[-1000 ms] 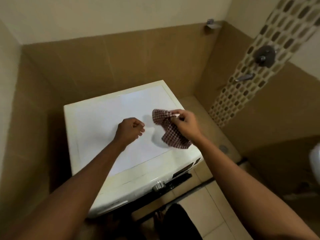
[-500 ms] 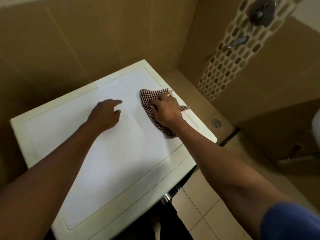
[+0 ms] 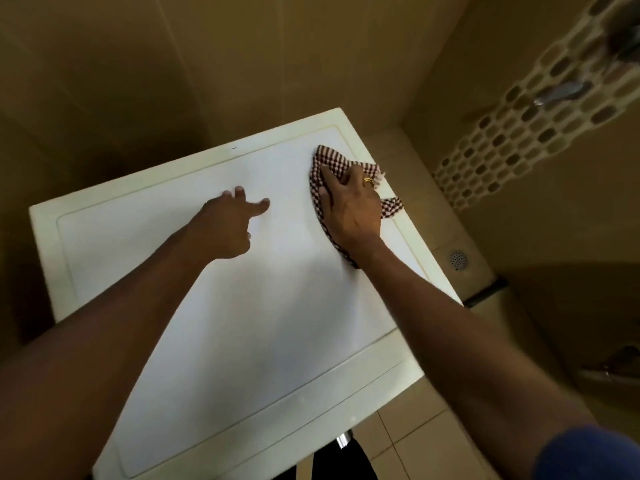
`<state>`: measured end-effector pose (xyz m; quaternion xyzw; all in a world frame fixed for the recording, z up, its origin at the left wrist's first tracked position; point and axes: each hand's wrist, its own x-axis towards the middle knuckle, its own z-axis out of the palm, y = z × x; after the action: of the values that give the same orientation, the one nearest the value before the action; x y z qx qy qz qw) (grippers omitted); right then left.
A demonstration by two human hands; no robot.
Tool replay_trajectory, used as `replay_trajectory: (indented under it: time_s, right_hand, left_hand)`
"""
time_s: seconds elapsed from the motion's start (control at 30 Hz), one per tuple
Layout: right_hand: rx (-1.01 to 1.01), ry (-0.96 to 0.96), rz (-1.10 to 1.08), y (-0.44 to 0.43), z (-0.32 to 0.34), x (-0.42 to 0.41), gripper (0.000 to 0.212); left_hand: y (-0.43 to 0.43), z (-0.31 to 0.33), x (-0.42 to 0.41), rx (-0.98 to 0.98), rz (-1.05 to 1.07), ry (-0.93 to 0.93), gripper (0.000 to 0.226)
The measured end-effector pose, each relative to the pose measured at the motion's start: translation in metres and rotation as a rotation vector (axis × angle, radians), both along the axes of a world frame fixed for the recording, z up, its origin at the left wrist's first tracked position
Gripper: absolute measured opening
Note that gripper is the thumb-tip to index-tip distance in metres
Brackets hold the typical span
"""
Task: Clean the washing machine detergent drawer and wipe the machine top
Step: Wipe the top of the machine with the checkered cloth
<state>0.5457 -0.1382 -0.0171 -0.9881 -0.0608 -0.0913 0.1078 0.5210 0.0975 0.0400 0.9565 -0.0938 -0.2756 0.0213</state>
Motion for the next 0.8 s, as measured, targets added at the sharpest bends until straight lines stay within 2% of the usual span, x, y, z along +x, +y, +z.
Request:
replay_trajectory:
  time_s: [0.1, 0.23, 0.3, 0.43, 0.53, 0.7, 0.77, 0.8]
  right_hand:
    - [-0.112, -0.026, 0.176, -0.032, 0.001, -0.011, 0.043]
    - [-0.16, -0.041, -0.015, -0.023, 0.002, 0.002, 0.03]
    - [-0.12, -0.029, -0.035, 0.003, -0.003, 0.017, 0.032]
    - [-0.113, 0.066, 0.266, 0.019, -0.011, 0.011, 0.056]
    - [-0.177, 0.049, 0.436, -0.008, -0.009, 0.0, 0.06]
    - [-0.166, 0.046, 0.12, 0.019, -0.006, 0.029, 0.064]
    - [-0.167, 0.079, 0.117, 0.046, 0.001, 0.034, 0.07]
    - [-0.175, 0.095, 0.184, 0.053, 0.001, 0.029, 0.071]
  left_hand:
    - [0.001, 0.005, -0.003, -0.012, -0.039, -0.029, 0.085]
    - [0.01, 0.006, -0.007, -0.026, -0.017, -0.065, 0.09]
    - [0.015, 0.005, -0.008, -0.046, 0.01, -0.078, 0.091]
    - [0.027, 0.005, -0.008, -0.107, 0.099, -0.095, 0.096]
    - [0.029, 0.006, -0.006, -0.062, 0.065, -0.114, 0.097]
    - [0.028, 0.009, -0.01, -0.049, 0.018, -0.141, 0.094]
    - [0.027, 0.011, -0.01, -0.027, 0.01, -0.16, 0.094]
    - [0.025, 0.012, -0.01, -0.008, -0.003, -0.167, 0.094]
